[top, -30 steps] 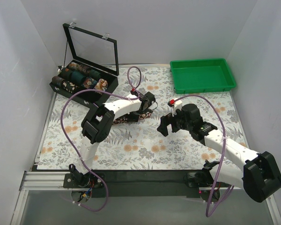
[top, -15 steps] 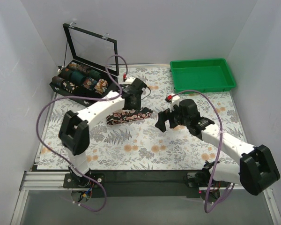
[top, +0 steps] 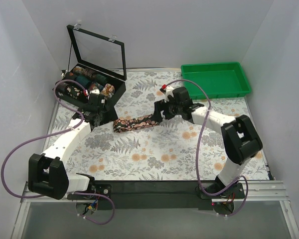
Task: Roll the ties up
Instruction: Roll the tie
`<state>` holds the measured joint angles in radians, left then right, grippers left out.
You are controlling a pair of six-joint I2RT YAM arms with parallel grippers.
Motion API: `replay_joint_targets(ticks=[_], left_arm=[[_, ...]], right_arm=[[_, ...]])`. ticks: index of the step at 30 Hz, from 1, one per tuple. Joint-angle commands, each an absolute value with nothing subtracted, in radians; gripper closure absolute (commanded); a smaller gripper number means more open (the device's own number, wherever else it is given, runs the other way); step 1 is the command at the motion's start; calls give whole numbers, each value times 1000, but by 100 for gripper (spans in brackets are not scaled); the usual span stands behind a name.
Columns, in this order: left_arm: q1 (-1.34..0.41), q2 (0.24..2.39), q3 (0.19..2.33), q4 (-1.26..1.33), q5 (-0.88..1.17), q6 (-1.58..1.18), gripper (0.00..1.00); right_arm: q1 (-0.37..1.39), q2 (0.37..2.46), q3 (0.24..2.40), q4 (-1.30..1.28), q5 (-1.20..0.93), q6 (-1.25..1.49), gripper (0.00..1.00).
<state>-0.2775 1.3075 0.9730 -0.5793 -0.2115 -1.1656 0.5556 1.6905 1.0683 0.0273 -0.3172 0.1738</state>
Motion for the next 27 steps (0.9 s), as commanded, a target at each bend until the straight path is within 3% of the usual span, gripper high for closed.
replay_joint_targets(ticks=[1, 8, 14, 27], left_arm=[[-233, 1229, 907, -459, -132, -1146, 21], [-199, 1213, 839, -411, -112, -1147, 21], [-196, 1219, 835, -413, -97, -1141, 21], [-196, 1233, 831, -407, -68, -1134, 23]], right_arm=[[551, 1793, 1178, 83, -397, 254, 25], [551, 1969, 1282, 130, -408, 331, 38], [549, 2037, 1276, 133, -385, 347, 41], [440, 1807, 968, 71, -400, 315, 45]])
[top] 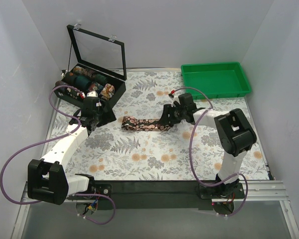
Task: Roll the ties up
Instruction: Roll the tie
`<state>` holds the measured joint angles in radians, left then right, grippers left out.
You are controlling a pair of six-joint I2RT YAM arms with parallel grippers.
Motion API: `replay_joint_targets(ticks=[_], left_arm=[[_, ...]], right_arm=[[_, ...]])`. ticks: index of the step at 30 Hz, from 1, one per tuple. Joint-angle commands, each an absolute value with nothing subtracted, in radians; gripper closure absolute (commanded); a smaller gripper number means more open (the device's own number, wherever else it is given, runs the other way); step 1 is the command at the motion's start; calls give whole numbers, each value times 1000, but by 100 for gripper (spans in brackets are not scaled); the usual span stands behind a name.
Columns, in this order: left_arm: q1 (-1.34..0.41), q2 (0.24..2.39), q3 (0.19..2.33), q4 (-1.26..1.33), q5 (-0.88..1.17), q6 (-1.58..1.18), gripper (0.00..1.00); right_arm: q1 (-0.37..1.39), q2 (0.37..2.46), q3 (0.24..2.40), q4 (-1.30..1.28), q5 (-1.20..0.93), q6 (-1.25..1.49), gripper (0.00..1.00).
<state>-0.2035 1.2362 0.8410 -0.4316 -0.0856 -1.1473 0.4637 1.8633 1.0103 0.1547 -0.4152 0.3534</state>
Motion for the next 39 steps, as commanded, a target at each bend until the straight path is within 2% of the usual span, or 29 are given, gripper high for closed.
replay_joint_targets(ticks=[1, 4, 7, 11, 15, 24, 39], left_arm=[[-196, 1235, 831, -407, -67, -1134, 23], [-196, 1233, 830, -405, -71, -1134, 23], [-196, 1232, 830, -405, -86, -1135, 23], [-196, 1229, 827, -406, -117, -1141, 23], [-193, 1232, 828, -414, -155, -1153, 22], [-178, 1249, 831, -423, -163, -1163, 22], [-172, 1262, 831, -425, -152, -1158, 22]], right_arm=[[439, 1796, 963, 58, -399, 302, 45], [436, 1767, 979, 2, -399, 239, 45], [439, 1738, 1035, -66, -416, 158, 39], [477, 1717, 1143, -138, -448, -33, 17], [534, 1750, 1277, -204, -433, -225, 2], [676, 1862, 1414, -196, -456, -491, 1], [764, 2097, 1591, -175, -491, -518, 2]])
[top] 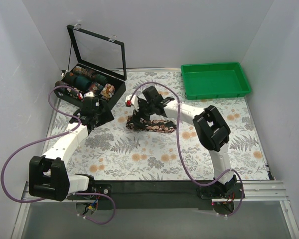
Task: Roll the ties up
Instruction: Roll the tie
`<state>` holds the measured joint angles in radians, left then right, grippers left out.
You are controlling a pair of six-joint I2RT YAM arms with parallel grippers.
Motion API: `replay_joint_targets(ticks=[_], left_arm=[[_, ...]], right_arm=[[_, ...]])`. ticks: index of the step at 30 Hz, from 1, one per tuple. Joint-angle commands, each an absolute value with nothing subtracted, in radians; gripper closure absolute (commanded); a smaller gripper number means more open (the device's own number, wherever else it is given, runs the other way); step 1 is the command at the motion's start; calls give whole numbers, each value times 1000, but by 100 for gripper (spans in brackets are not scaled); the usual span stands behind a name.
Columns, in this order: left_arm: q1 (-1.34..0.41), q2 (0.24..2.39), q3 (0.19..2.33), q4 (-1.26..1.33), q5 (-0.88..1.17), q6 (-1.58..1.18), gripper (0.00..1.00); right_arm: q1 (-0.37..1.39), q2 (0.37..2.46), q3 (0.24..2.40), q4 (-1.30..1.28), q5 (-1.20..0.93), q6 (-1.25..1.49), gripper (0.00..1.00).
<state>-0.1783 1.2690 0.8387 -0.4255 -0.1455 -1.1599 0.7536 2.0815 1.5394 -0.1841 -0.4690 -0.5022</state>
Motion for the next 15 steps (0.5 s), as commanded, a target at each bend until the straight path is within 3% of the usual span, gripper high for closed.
replay_joint_targets(ticks=[1, 7, 15], left_arm=[[-172, 1262, 831, -425, -150, -1157, 22], [-172, 1262, 830, -426, -147, -1155, 22], [-173, 1267, 828, -423, -143, -1154, 23]], right_arm=[[764, 2103, 1598, -173, -494, -520, 2], [778, 2155, 1620, -175, -505, -526, 2], [798, 2192, 1626, -178, -476, -541, 10]])
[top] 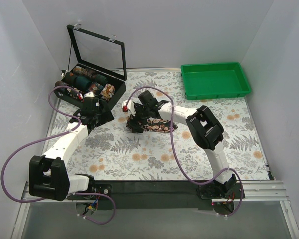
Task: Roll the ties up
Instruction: Roll the tie
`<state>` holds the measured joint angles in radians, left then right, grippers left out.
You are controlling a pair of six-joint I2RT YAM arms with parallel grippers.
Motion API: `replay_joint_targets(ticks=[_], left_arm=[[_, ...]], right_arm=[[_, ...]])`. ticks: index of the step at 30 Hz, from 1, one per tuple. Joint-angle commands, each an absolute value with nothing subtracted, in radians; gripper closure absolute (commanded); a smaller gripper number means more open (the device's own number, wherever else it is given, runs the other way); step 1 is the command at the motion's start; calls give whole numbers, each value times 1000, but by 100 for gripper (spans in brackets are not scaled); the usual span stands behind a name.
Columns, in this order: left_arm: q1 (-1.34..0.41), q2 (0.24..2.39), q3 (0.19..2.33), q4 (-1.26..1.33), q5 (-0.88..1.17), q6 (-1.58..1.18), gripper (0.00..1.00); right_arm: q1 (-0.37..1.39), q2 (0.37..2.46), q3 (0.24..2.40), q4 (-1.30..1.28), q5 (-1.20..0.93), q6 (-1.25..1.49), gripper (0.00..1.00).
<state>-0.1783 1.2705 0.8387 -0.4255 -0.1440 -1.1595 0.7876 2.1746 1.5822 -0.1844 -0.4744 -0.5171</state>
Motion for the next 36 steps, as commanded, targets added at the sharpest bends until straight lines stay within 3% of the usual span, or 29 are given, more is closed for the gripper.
replay_joint_targets(ticks=[1, 10, 17, 23, 30, 31, 32, 36], left_arm=[[-172, 1266, 828, -425, -141, -1154, 23], [-173, 1269, 830, -423, -133, -1150, 23], [-172, 1272, 828, -422, -115, -1144, 23], [-173, 1272, 827, -413, -78, -1137, 24], [-172, 1252, 804, -408, -3, -1150, 24], [-172, 1253, 796, -407, -2, -1157, 24], [-173, 1252, 792, -408, 44, -1161, 24], [-173, 1229, 764, -410, 100, -1198, 23]], right_arm=[[798, 2194, 1628, -179, -477, -543, 11], [804, 2233, 1638, -227, -480, -577, 27], [808, 2249, 1643, -264, -522, -610, 51], [824, 2238, 1628, -310, -558, -656, 58], [845, 2191, 1575, -341, -580, -713, 55], [847, 2186, 1572, -345, -583, -716, 53], [848, 2181, 1572, -348, -583, -721, 43], [848, 2151, 1591, -350, -555, -710, 30]])
